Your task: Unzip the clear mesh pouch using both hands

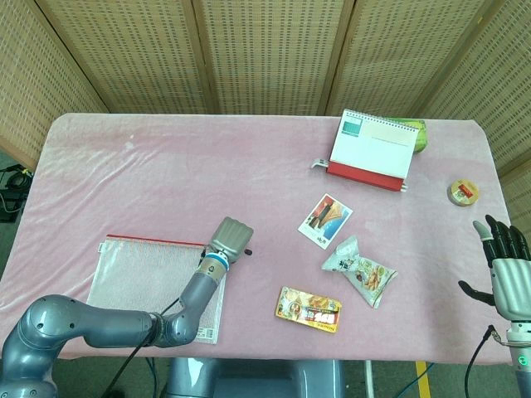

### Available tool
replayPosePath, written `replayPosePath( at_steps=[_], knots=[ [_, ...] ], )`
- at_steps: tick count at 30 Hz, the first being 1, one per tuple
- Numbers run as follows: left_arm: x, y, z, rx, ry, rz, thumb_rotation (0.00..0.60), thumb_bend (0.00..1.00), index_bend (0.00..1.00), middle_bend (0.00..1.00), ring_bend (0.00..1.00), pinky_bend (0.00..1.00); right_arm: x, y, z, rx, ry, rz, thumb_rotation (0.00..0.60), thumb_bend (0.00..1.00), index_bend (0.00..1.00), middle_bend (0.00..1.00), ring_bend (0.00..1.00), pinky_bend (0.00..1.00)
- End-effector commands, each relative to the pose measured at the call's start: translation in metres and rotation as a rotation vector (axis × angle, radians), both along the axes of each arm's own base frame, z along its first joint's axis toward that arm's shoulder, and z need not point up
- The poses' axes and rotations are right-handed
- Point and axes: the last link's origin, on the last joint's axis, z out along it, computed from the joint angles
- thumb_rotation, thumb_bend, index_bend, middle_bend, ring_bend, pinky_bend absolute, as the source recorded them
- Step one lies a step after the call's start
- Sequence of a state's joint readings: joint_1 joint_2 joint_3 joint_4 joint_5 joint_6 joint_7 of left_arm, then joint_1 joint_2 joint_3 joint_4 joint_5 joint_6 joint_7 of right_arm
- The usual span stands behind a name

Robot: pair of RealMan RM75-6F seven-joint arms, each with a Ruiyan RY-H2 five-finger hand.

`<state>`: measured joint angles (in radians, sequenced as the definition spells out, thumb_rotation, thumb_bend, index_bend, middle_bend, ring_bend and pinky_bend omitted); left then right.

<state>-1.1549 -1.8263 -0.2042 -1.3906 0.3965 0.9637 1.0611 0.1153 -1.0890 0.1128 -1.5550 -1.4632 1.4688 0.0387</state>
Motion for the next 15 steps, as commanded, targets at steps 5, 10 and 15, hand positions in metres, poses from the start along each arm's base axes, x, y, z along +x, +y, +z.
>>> replayPosePath(
  at_steps=[5,10,15],
  knots=[
    [0.0,0.0,-0.006,0.005,0.001,-0.003,0.6,0.38,0.5,0.96,0.87,1.0,-0.001,0.0,0.001,0.0,-0.006,-0.002,0.6,0.0,0.0,0.0,0.0,0.0],
    [-0.001,0.001,-0.01,0.006,0.002,-0.005,0.6,0.38,0.51,0.96,0.87,1.0,-0.001,-0.001,0.001,0.001,-0.007,-0.003,0.6,0.0,0.0,0.0,0.0,0.0],
    [-0.002,0.0,-0.013,0.006,0.004,-0.009,0.6,0.38,0.51,0.96,0.87,1.0,-0.001,-0.001,0.002,0.001,-0.012,-0.006,0.6,0.0,0.0,0.0,0.0,0.0]
  ],
)
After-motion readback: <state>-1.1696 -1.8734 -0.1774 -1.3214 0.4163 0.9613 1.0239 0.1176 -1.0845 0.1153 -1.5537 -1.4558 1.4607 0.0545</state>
